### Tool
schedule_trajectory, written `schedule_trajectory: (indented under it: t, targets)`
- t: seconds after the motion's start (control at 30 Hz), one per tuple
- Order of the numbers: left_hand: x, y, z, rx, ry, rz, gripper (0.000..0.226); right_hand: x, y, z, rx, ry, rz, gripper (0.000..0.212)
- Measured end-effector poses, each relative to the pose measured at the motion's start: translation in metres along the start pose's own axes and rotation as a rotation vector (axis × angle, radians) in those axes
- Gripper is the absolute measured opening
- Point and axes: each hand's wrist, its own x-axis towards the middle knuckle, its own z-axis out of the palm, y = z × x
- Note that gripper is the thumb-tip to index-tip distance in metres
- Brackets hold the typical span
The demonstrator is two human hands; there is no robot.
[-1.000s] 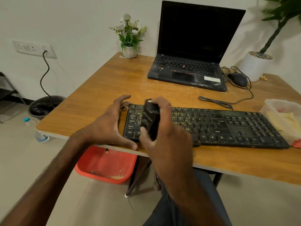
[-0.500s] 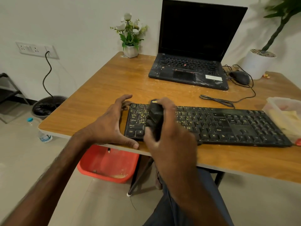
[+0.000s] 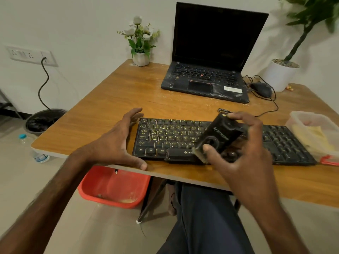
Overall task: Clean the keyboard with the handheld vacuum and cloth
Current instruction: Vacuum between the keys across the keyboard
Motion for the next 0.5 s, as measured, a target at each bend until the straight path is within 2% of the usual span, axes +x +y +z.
schedule_trajectory:
  t: [0.1,0.17,0.3,0.4,0.5]
  targets:
    - [0.001,0.004,0.002,-0.037,-0.025,0.012,0.153,0.009,0.017,-0.027,0.01,0.089,0.008,0.072]
    - [0.005,0.009,0.009,-0.09,-0.032,0.025,0.152,0.016,0.025,-0.038,0.017,0.083,-0.003,0.072]
    - [0.015,0.017,0.019,-0.011,0.025,0.026,0.152,0.028,0.029,-0.036,0.01,-0.106,-0.109,0.073]
    - [0.014,0.015,0.02,0.009,0.048,0.02,0.152,0.034,0.032,-0.024,-0.158,-0.247,-0.251,0.07]
    - [0.013,0.015,0.02,0.024,0.055,0.02,0.15,0.047,0.037,-0.02,-0.417,-0.241,-0.396,0.068]
